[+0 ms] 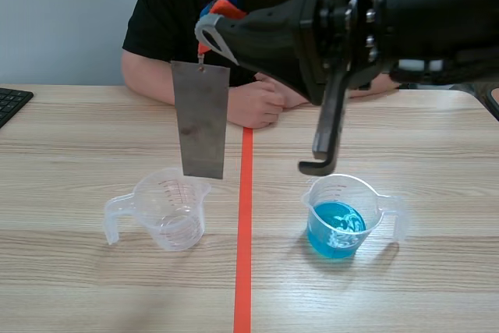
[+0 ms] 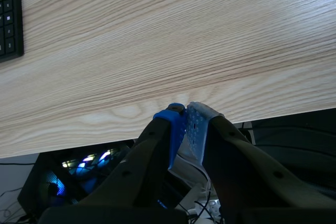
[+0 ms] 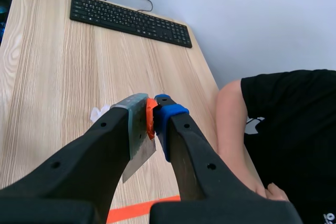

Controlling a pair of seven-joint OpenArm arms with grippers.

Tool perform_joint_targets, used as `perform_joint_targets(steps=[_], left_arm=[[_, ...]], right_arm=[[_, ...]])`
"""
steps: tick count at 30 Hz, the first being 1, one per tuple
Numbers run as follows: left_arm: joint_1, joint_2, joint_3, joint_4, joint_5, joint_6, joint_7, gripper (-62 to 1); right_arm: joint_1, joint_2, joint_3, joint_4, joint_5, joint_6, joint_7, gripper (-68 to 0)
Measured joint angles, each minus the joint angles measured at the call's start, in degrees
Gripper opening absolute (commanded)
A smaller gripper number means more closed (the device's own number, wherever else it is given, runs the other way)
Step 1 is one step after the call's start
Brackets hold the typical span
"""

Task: Do the redox reaction experiment.
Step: 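Put the plate into the left beaker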

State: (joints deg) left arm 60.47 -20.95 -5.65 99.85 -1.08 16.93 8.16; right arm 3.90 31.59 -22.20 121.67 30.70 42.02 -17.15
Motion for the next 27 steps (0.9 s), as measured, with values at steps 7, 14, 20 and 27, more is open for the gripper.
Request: perform_joint_targets(steps=[7,14,20,27], left_arm=[[0.00,0.00,0.00,0.00,-0.85,0.02,0.46,-34.9],[0.00,-0.02,0.00,0.00,-0.83,0.02,1.95,-12.3],[0.00,-0.02,0.00,0.00,-0.85,0.02,2.60,-3.2],[0.00,-0.02,0.00,0.00,-0.85,0.02,4.09,1.4]], right_arm=[[4.55,-5.62,-6.93,-4.02,-2.84,-1.36,-1.81,-65.8],[5.75,-9.81,-11.72,-6.14,-6.43,-1.75,-3.02,-65.8],[5.75,-12.11,-13.53,-7.34,-9.94,-2.45,-3.17,-65.8],[5.73,-12.22,-13.55,-7.41,-11.30,-3.93,-3.30,-65.8]])
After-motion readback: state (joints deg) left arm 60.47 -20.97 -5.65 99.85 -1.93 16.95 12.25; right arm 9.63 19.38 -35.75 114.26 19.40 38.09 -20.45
